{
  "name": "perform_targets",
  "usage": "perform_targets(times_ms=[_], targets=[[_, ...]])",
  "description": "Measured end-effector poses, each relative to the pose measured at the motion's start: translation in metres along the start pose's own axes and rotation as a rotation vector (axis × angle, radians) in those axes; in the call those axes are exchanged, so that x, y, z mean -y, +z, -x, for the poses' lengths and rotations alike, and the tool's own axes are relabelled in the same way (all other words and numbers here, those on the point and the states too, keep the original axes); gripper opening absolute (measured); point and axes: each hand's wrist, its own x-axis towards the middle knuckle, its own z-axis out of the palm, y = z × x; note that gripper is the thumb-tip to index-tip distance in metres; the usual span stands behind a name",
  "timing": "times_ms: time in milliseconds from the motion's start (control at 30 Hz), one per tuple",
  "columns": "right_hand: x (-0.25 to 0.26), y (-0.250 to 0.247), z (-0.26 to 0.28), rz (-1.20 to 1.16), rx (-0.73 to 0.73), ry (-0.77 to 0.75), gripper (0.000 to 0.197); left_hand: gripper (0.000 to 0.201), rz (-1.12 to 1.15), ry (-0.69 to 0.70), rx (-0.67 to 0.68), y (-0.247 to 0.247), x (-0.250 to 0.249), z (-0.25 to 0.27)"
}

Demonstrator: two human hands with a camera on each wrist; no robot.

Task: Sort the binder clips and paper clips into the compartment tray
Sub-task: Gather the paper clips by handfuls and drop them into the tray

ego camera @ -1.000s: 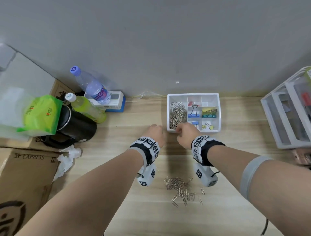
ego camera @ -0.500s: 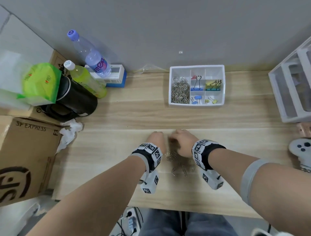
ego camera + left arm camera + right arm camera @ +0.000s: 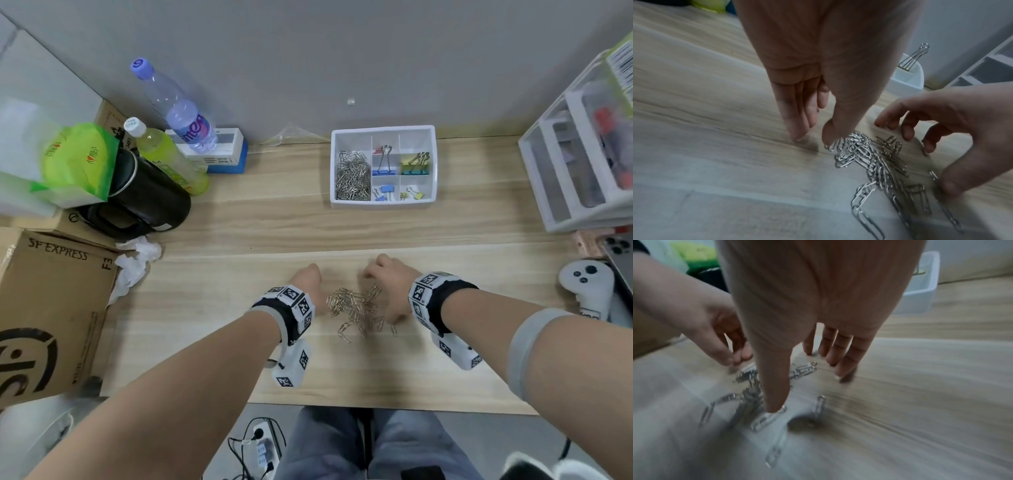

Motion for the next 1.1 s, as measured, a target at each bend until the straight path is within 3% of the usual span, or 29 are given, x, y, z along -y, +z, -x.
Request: perform_targets(times_ms=[133,300,400,567,700,800,1000,1100], targets=[[-0.005,0.012,0.005,-0.011,0.000,-0.026,0.093,0.077,-0.203,0.031,0.076,0.014,-0.005,0.007],[0.002,0.022,-0.001,-0.120,-0.100,-0.098,0.067,0.092,-0.454,0.123,-0.023,0.041,-0.022,0.012],[0.010,0.022,-0.004,-0.153,-0.123,-0.100,0.054,0.084,-0.398,0.169,-0.050,0.045,-0.029,0.010],[0.011,0.014,-0.004,-0.147,-0.093,-0.072,0.056,0.051,-0.227,0.189,-0.035,0.031,-0.025,0.009],[-0.007,-0.002,0.005,-0.045,-0.024,0.039,0.066,0.068,-0.220,0.107,-0.010,0.024,-0.017,0.012],[-0.019,-0.006,0.011,0.020,0.069,0.091,0.055,0.079,-0.267,0.082,0.022,0.023,-0.015,0.011],[-0.015,0.011,0.011,-0.018,0.024,0.084,0.041,0.078,-0.242,0.152,0.024,0.025,-0.025,0.012],[-0.006,0.015,0.006,-0.047,-0.037,0.064,0.043,0.062,-0.189,0.186,0.020,0.026,-0.026,0.011]])
